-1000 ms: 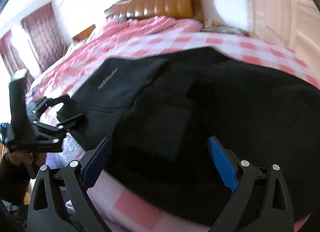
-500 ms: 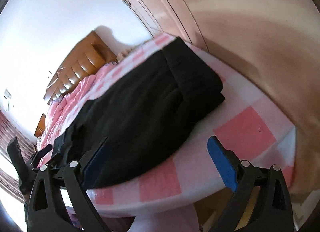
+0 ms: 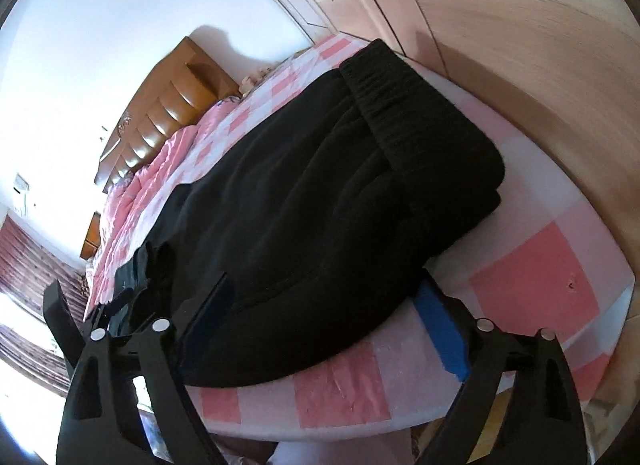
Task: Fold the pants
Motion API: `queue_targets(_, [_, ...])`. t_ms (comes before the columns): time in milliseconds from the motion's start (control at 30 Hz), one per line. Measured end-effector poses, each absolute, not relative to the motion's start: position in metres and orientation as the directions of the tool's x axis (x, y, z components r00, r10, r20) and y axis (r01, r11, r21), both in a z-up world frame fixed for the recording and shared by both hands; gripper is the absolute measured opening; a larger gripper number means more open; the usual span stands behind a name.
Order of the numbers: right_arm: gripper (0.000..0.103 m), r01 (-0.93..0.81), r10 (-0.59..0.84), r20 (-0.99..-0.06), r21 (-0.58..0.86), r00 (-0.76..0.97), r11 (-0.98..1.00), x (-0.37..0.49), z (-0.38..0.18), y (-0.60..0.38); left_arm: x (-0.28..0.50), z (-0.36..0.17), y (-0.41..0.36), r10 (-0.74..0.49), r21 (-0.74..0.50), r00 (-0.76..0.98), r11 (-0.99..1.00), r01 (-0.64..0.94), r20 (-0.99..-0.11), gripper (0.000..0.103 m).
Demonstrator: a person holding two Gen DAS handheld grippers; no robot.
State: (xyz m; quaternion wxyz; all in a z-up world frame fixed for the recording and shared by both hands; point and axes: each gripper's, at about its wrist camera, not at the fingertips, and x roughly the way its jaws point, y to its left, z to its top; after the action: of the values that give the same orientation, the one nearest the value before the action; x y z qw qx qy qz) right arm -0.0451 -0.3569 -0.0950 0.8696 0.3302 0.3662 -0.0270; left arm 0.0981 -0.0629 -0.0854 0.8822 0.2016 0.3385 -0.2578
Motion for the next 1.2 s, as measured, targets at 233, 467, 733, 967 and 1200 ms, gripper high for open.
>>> queue_targets(233, [0.039, 0.387, 0.049, -0.683, 0.470, 0.728, 0.794, -0.030, -0.097, -0.349, 0.100, -0.083, -0.062, -0.327, 0.164, 0.615, 0.778, 0.606, -0.718, 0.101])
queue_targets(467, [0.026, 0.307, 0.002, -0.542, 0.480, 0.841, 0.822, -0.051, -0.096, -0.344, 0.123, -0.032, -0.064, -0.504, -0.116, 0.464, 0.758, 0.642, -0.729, 0.101])
queue_targets(733, [0.025, 0.312, -0.227, -0.476, 0.107, 0.850, 0.944, -0.041, -0.070, -0.293, 0.173, 0.053, -0.218, -0.620, -0.393, 0.030, 0.533, 0.749, -0.784, 0.101])
queue_targets(967, [0.025, 0.340, -0.312, -0.468, -0.026, 0.827, 0.940, -0.038, -0.073, -0.283, 0.139, 0.041, -0.394, -0.290, -0.129, 0.017, 0.477, 0.869, -0.957, 0.101])
queue_targets(1200, [0.025, 0.340, -0.343, -0.452, -0.092, 0.824, 0.936, -0.041, -0.074, -0.268, 0.113, -0.034, -0.445, 0.082, 0.268, 0.256, 0.364, 0.892, -0.963, 0.101])
